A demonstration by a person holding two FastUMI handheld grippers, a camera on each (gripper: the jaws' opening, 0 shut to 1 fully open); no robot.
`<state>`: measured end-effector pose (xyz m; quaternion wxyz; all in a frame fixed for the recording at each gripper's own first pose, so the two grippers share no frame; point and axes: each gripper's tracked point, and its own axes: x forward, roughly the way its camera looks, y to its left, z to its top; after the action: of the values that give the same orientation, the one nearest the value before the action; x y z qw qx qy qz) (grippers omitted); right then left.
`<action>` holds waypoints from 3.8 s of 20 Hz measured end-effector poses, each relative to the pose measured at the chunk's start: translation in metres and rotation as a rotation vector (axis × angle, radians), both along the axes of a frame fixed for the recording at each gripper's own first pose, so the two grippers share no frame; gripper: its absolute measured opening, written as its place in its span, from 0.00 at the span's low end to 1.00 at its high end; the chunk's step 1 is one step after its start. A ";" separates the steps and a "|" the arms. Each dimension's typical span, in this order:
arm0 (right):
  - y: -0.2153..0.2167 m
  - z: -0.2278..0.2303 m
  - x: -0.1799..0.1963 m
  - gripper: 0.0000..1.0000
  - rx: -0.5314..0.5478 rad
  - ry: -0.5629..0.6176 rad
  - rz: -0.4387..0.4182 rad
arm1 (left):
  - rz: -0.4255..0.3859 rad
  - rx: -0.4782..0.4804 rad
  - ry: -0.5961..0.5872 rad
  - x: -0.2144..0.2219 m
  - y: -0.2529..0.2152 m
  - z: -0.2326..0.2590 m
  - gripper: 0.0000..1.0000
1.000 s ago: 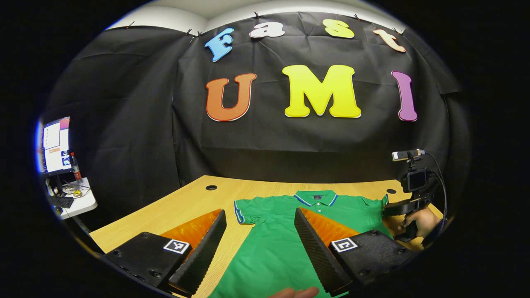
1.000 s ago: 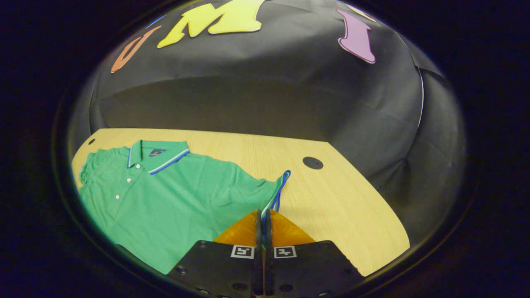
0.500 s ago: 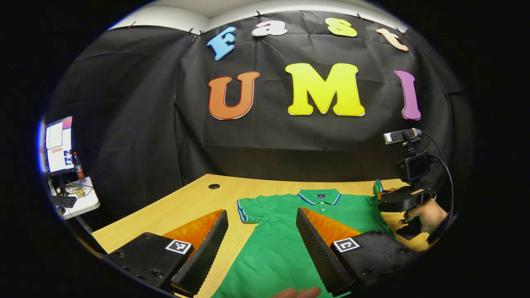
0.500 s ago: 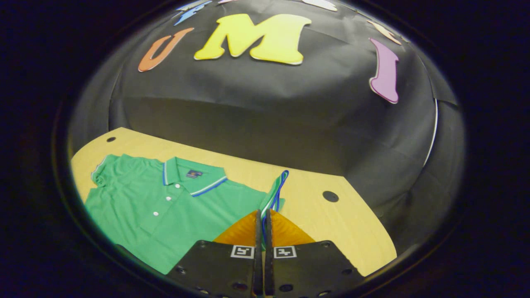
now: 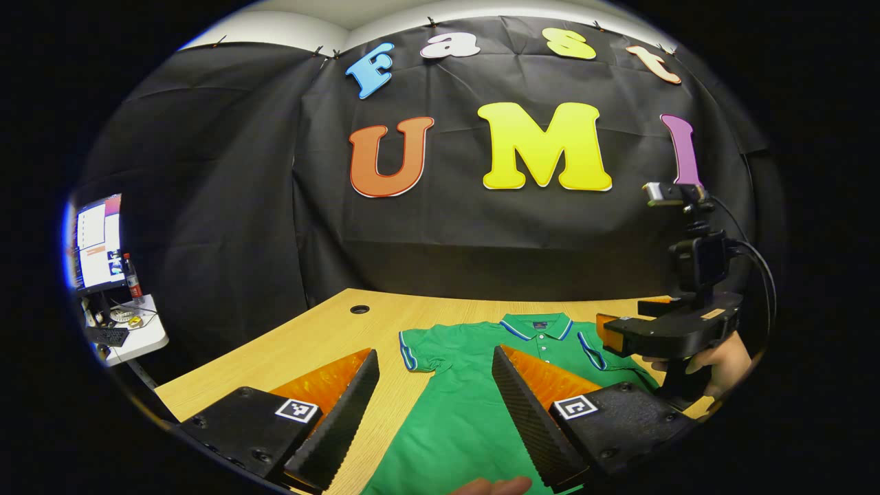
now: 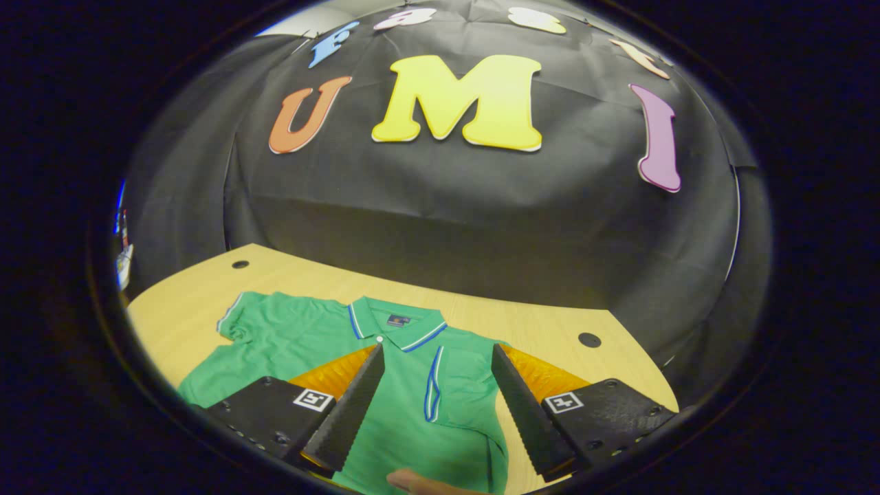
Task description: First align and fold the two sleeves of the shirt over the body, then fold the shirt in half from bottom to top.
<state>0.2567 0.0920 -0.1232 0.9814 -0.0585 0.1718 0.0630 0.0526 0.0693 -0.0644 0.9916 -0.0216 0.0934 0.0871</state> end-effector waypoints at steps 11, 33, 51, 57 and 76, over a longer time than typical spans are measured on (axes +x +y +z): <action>-0.053 0.120 -0.126 0.95 -0.025 -0.293 -0.024 | -0.053 -0.048 0.009 0.002 -0.021 -0.005 1.00; -0.094 0.080 -0.244 0.97 0.103 -0.310 0.182 | 0.059 -0.223 0.311 0.179 0.052 -0.103 1.00; -0.102 0.045 -0.218 0.95 0.221 -0.210 0.166 | 0.088 -0.265 0.367 0.225 0.089 -0.181 0.21; -0.126 0.055 -0.216 0.94 0.187 -0.245 0.090 | 0.036 -0.156 0.381 0.227 0.073 -0.154 0.07; -0.125 0.036 -0.210 0.94 0.178 -0.219 0.076 | -0.175 -0.026 0.366 0.222 -0.070 -0.103 0.85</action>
<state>0.0471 -0.0333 -0.0867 0.9925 0.0157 0.0553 0.1082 0.2744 -0.0006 -0.1672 0.9615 -0.0101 0.2746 0.0019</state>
